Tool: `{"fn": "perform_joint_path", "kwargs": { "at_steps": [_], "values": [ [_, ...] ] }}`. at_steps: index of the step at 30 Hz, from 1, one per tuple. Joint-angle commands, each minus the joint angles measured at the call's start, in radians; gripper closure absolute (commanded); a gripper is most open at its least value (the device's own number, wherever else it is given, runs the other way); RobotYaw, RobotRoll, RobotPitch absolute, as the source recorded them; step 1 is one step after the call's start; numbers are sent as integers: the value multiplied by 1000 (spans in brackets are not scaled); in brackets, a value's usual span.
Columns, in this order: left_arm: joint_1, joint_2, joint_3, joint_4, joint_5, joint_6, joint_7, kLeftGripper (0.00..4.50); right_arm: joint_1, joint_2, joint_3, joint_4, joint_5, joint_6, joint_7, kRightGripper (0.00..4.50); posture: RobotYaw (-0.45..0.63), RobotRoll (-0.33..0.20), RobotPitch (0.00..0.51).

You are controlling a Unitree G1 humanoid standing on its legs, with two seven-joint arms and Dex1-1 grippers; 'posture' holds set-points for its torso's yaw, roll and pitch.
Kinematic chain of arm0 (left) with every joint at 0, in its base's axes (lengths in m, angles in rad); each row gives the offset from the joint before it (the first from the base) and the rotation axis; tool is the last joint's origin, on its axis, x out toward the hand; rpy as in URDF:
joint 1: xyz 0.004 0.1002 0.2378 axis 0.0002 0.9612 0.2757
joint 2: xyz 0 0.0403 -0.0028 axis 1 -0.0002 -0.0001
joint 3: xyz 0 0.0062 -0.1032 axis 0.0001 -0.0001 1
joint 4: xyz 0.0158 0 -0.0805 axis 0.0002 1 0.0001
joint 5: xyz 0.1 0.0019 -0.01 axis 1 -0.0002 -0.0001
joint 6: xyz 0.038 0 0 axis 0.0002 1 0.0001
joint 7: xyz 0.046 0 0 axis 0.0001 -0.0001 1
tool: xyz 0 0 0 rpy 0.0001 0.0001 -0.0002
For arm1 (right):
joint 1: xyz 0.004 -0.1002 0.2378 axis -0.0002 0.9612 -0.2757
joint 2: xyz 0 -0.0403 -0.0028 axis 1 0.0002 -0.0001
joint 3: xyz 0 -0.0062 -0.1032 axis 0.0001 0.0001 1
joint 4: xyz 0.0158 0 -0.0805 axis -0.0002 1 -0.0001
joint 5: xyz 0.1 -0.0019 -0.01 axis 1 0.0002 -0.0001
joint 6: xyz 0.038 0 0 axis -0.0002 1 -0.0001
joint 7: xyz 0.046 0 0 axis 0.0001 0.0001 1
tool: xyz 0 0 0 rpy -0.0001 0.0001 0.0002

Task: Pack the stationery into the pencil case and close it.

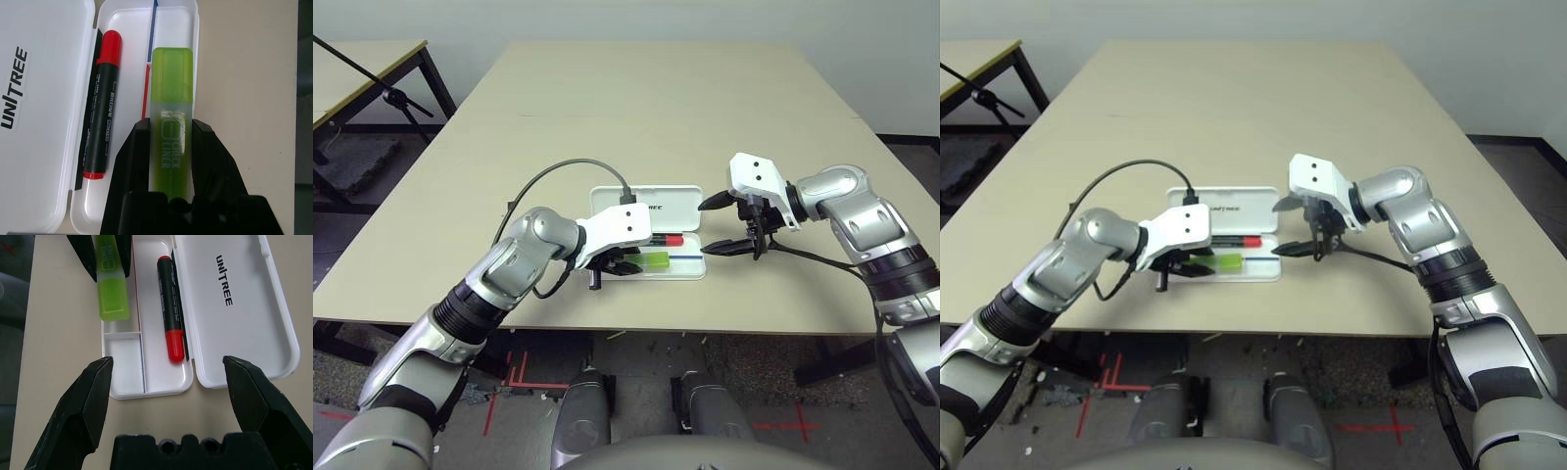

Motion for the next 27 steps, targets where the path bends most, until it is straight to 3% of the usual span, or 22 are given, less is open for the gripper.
{"fn": "perform_joint_path", "kwargs": {
  "at_steps": [1,3,4,6,11,12,17,27],
  "values": [
    [-10,1,-8,9,17,-8,4,3426,9,3,10,2,-11,-5,-4,0,-13,0,17],
    [-8,2,-8,9,19,-8,4,3426,11,4,9,-1,-12,-5,-4,0,-13,0,17],
    [-7,2,-7,10,20,-7,4,2670,12,4,8,-1,-13,-5,-3,0,-12,0,17],
    [-8,2,-5,13,21,-9,5,2107,12,6,8,2,-15,-8,-5,0,-11,0,17],
    [-2,11,12,9,16,-15,7,185,7,10,8,13,-22,-14,-6,0,-6,0,15],
    [0,13,16,7,14,-17,7,28,6,11,8,15,-23,-15,-6,0,-6,0,15],
    [15,53,95,-22,-22,-46,6,28,10,3,0,8,-21,-10,2,0,-2,0,16],
    [146,247,350,-107,-203,-152,-100,28,66,-26,-32,-19,3,47,-20,0,6,0,37]
  ]
}}
